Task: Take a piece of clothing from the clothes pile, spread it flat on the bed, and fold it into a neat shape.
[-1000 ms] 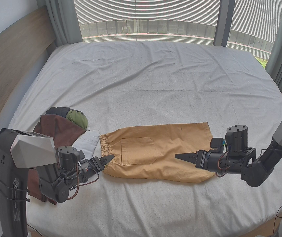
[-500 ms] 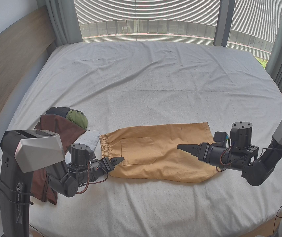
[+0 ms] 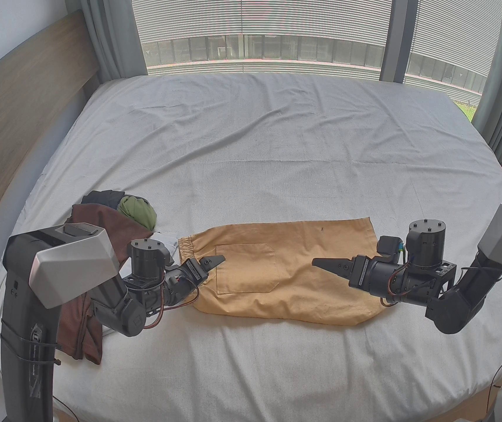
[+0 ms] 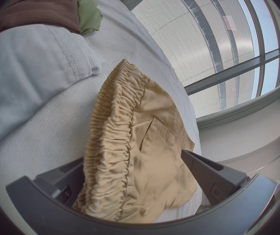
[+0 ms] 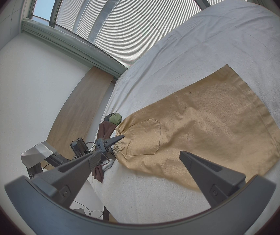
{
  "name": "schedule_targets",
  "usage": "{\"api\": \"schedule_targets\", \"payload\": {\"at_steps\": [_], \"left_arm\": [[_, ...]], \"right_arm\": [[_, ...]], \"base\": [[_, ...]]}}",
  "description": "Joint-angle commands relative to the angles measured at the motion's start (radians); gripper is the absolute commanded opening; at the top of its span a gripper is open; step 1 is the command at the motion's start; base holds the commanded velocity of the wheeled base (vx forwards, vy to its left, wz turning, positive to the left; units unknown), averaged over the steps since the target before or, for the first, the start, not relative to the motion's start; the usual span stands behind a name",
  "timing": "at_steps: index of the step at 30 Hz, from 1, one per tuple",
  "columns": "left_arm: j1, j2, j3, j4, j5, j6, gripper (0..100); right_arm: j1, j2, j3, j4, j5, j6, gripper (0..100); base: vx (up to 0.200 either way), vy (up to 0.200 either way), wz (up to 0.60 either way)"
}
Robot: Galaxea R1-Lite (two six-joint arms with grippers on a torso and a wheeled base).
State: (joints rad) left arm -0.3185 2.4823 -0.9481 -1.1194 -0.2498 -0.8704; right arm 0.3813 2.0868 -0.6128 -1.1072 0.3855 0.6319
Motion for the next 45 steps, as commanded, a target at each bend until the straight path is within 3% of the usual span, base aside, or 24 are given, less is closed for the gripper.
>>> {"api": "schedule_targets", "payload": {"at_steps": [1, 2, 3, 7, 15, 22, 39, 45], "left_arm": [[-0.001, 0.001, -0.003, 0.0, 0.0, -0.001, 100], [-0.001, 0.001, -0.005, 0.001, 0.0, -0.001, 100], [-0.001, 0.001, -0.003, 0.001, 0.0, -0.001, 0], [0.001, -0.005, 0.022, 0.001, 0.001, -0.001, 0], [0.042, -0.135, 0.201, -0.008, -0.016, 0.005, 0], [0.072, -0.352, 0.387, -0.007, -0.022, 0.018, 0], [0.196, -0.438, 0.558, -0.079, -0.071, 0.099, 0], [0.174, -0.441, 0.577, -0.119, -0.069, 0.11, 0]], "right_arm": [[0.001, 0.018, -0.001, -0.005, -0.001, 0.0, 100], [0.001, 0.018, -0.001, -0.005, -0.001, 0.0, 100], [0.001, 0.018, 0.001, -0.005, -0.001, 0.0, 100], [0.001, 0.018, 0.002, -0.005, -0.001, 0.0, 100], [0.004, 0.018, 0.01, -0.005, 0.001, 0.002, 100], [0.013, 0.016, 0.021, -0.006, 0.001, 0.003, 100], [0.013, 0.018, 0.019, -0.006, 0.001, 0.005, 100], [0.013, 0.016, 0.019, -0.006, 0.001, 0.005, 100]], "base": [[0.0, 0.0, 0.0], [0.0, 0.0, 0.0], [0.0, 0.0, 0.0], [0.0, 0.0, 0.0], [0.0, 0.0, 0.0], [0.0, 0.0, 0.0], [0.0, 0.0, 0.0], [0.0, 0.0, 0.0]]}}
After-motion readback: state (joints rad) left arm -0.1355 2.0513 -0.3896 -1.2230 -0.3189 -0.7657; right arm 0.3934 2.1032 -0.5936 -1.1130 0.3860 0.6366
